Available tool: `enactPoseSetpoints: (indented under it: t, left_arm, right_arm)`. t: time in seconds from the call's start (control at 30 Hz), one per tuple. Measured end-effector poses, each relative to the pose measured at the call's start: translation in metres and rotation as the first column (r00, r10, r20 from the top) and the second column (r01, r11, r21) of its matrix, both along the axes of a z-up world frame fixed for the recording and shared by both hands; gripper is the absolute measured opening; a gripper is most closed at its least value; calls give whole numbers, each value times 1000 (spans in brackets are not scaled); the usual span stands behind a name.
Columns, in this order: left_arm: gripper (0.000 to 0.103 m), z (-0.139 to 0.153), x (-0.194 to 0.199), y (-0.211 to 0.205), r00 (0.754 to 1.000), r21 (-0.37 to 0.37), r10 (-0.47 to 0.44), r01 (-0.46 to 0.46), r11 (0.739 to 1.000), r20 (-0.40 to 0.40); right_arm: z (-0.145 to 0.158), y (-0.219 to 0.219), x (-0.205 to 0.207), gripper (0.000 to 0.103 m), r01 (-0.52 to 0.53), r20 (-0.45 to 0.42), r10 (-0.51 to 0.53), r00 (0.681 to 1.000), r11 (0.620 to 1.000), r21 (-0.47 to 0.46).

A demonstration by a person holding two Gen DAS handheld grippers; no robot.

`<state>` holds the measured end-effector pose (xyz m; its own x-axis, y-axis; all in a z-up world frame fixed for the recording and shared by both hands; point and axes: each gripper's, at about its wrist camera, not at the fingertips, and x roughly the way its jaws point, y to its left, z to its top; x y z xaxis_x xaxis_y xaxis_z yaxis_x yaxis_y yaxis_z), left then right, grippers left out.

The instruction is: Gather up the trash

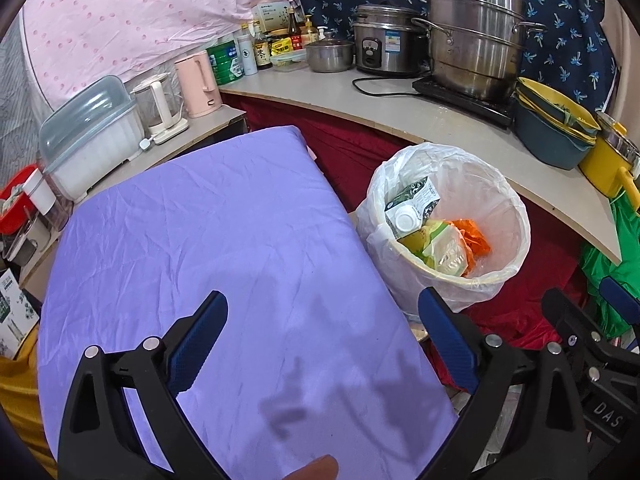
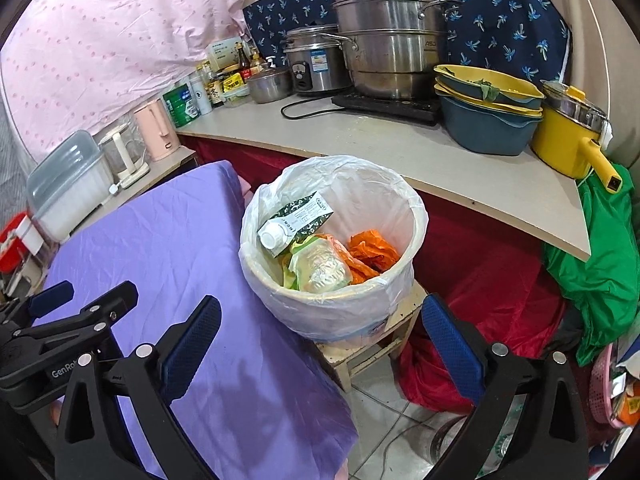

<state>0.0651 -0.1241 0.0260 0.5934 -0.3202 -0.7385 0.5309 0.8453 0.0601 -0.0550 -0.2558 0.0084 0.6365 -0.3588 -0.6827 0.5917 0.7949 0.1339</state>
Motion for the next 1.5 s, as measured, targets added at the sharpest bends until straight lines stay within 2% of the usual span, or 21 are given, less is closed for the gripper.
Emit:
enactPoseSetpoints:
  t: [0.37, 1.5]
  left_arm:
    - [92, -2, -7, 6, 1000, 12, -5, 5, 1000, -23]
    - [92, -10, -5, -7, 996, 46, -15, 19, 999, -87]
  right_arm:
    - [1, 12, -4, 97, -1, -34, 0, 999, 1000, -28]
    - [2, 1, -6, 97, 0, -60, -2, 998, 999, -35]
